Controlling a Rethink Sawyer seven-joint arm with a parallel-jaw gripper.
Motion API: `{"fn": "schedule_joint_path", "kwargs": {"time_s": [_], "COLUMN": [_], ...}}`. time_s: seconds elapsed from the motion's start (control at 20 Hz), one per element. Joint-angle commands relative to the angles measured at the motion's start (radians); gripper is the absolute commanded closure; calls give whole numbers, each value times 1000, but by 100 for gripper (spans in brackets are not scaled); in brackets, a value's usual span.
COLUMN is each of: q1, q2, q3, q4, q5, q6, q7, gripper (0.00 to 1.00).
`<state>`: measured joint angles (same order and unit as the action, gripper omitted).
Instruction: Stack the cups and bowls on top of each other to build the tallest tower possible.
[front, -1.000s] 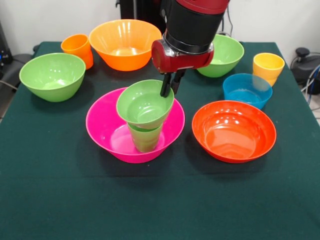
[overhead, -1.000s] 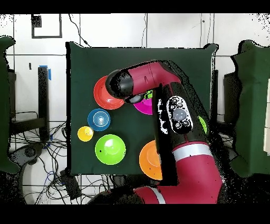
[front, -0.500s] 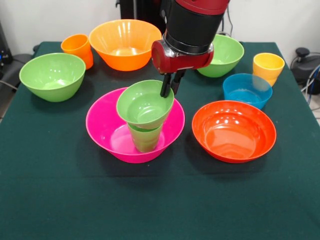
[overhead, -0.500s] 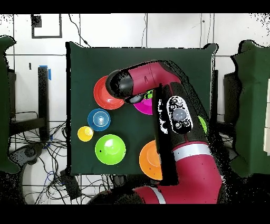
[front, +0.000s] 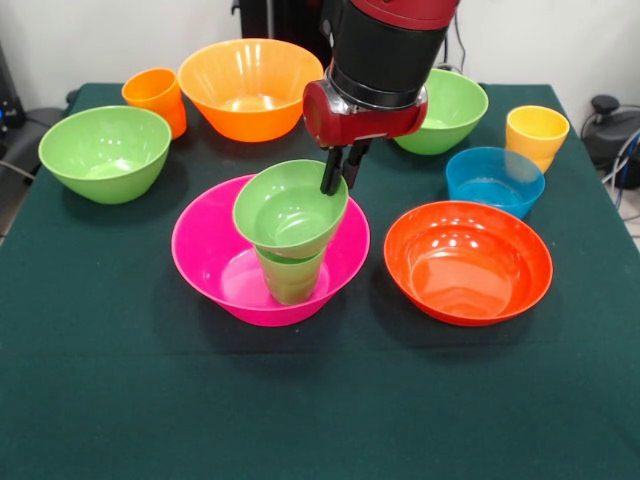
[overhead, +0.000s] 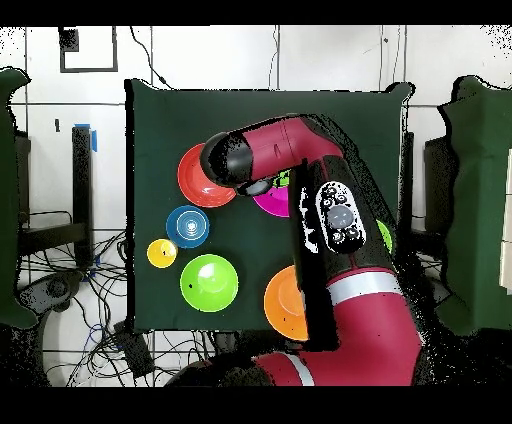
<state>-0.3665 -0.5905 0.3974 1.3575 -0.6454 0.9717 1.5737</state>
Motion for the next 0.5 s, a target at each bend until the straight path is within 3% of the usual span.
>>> {"fn": "schedule_joint_path", "kwargs": {"time_s": [0.05,0.5], "q1": [-12,-12], "q2": [47,48], "q3": [53,52], "q4": [30,28], "q5": [-87,-93], "q6": [-68,-73], "q7": [-230,-233], "gripper": [100,100]}}
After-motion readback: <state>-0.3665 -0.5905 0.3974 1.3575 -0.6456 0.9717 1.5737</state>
